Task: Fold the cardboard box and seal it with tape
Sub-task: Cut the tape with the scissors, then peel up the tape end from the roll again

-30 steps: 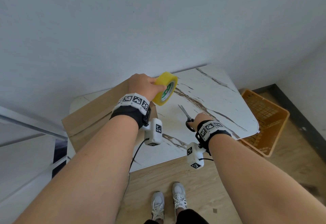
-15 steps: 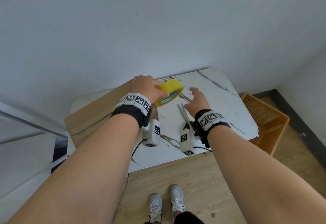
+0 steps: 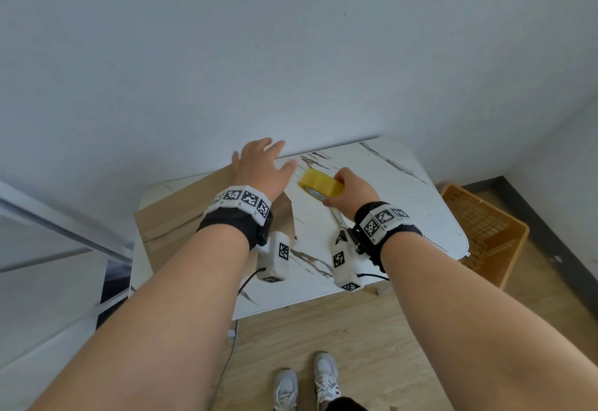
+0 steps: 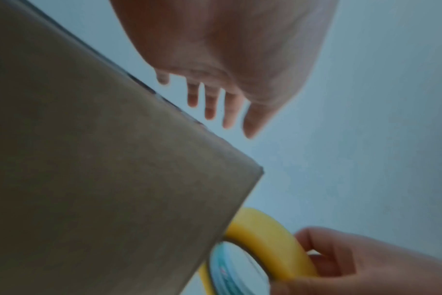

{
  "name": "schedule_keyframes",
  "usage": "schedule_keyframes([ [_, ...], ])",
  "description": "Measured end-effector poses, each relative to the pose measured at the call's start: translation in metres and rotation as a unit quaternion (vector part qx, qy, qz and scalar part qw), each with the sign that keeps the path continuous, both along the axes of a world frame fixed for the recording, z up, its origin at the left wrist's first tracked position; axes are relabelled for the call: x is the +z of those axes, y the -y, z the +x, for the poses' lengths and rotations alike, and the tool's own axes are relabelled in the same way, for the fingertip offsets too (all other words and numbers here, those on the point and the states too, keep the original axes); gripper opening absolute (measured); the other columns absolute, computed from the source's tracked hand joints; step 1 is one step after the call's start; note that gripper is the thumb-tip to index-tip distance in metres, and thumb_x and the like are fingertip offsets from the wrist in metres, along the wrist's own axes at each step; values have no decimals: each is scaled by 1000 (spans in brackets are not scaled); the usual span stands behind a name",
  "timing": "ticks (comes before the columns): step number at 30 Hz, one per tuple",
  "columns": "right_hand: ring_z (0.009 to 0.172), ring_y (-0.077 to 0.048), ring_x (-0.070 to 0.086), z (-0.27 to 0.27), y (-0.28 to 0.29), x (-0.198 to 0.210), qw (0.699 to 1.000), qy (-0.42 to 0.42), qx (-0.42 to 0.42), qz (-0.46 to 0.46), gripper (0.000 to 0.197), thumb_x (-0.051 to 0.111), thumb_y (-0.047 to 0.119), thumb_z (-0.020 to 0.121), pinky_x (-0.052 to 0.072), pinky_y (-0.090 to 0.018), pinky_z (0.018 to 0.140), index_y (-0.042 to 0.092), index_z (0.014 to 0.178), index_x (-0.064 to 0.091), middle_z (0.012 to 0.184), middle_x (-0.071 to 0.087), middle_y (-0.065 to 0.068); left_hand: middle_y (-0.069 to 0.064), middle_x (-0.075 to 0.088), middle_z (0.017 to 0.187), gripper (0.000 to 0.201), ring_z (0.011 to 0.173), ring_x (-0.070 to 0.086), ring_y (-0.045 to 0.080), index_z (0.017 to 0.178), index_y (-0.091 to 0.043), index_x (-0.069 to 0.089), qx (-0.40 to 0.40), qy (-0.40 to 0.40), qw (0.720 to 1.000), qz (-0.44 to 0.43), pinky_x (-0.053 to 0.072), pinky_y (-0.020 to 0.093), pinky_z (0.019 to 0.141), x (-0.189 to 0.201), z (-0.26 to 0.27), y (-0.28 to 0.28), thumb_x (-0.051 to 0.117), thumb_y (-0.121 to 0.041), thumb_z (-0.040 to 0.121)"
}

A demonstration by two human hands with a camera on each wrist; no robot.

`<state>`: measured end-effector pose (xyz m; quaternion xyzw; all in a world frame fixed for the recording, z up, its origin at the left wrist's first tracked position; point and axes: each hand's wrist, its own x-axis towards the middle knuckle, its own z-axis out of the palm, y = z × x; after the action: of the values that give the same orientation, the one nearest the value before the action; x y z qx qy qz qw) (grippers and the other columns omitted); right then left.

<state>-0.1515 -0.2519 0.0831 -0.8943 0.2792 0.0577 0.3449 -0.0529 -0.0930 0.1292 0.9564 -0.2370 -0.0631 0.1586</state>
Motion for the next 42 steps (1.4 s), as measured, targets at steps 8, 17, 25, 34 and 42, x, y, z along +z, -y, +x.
schedule_keyframes([
  [8, 87, -29, 60, -18, 4, -23, 994, -52, -82, 47, 31, 57, 38, 86, 50, -38, 78, 12, 104, 59, 93, 61, -6, 3, 8, 160, 55, 148, 1, 21, 152, -18, 9, 122, -33, 988, 87, -5, 51, 119, -12, -15, -18, 16, -39, 102],
  [17, 112, -29, 58, -25, 1, -52, 987, -156, -18, -38, 34, 41, 18, 100, 44, -31, 88, 15, 130, 57, 127, 61, -10, 2, 15, 159, 54, 148, 8, 20, 151, -15, 16, 17, 15, 998, 59, -2, 46, 120, -20, -11, 1, 18, -39, 103],
  [25, 101, -26, 61, -23, -8, -55, 964, -261, 45, -29, 31, 45, 7, 94, 49, -29, 79, 6, 119, 63, 116, 65, -11, 1, 16, 159, 52, 148, 8, 18, 151, -15, 17, 23, -1, 1000, 10, -4, 42, 121, -18, -9, -3, 23, -35, 103],
  [34, 71, -23, 61, 23, -25, 13, 941, 19, -147, 306, 36, 46, 38, 97, 55, -36, 75, 7, 92, 63, 87, 66, -8, 2, 23, 156, 44, 146, 15, 20, 144, -20, 36, 16, 26, 999, -16, 8, 40, 121, -8, -9, -21, 34, -30, 101],
  [42, 83, -25, 66, 27, -41, 20, 915, 107, -103, 375, 23, 64, 22, 91, 56, -44, 89, 0, 100, 66, 95, 69, -16, -1, 8, 160, 50, 148, 0, 20, 150, -33, 14, 6, 5, 998, 56, -4, 46, 120, -18, -14, -29, 17, -43, 101],
])
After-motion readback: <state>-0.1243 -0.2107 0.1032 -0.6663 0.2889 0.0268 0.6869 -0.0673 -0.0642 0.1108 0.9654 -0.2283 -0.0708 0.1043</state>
